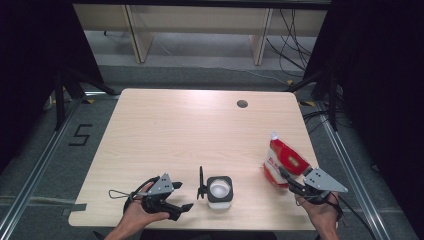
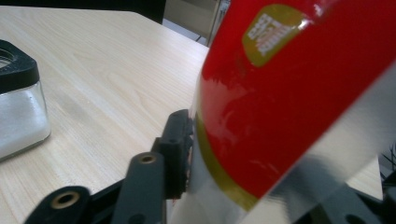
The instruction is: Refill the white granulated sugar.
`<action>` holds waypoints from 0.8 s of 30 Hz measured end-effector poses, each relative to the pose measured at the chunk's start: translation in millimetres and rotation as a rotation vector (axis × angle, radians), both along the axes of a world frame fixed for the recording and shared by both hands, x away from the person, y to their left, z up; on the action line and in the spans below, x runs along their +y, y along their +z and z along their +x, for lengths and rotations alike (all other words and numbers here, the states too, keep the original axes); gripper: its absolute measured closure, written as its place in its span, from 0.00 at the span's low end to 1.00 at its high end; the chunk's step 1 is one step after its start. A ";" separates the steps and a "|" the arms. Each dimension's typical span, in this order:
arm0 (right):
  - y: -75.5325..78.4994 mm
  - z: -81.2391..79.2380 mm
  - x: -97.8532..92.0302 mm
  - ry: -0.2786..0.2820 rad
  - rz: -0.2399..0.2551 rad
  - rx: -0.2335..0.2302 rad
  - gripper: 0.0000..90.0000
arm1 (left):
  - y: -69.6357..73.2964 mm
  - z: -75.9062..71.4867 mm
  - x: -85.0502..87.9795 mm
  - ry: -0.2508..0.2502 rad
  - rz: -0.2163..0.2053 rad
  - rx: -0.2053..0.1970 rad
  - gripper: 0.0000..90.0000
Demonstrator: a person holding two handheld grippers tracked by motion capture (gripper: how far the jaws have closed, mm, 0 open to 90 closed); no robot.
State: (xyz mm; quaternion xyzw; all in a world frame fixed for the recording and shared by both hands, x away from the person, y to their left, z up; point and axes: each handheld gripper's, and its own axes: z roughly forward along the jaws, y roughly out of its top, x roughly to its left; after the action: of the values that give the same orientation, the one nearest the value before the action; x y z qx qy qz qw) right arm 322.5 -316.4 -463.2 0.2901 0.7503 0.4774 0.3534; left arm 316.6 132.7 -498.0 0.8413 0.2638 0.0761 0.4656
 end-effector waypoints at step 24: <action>-0.4 -40.8 2.1 -0.160 0.010 0.137 0.35 | 2.3 1.8 3.3 0.011 0.001 -0.003 0.21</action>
State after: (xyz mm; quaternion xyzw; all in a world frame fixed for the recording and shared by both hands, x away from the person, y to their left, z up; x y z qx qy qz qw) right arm 281.7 -314.3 -463.7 0.3827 0.7450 0.4303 0.3368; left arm 318.5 136.1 -495.6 0.8401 0.2675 0.0800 0.4651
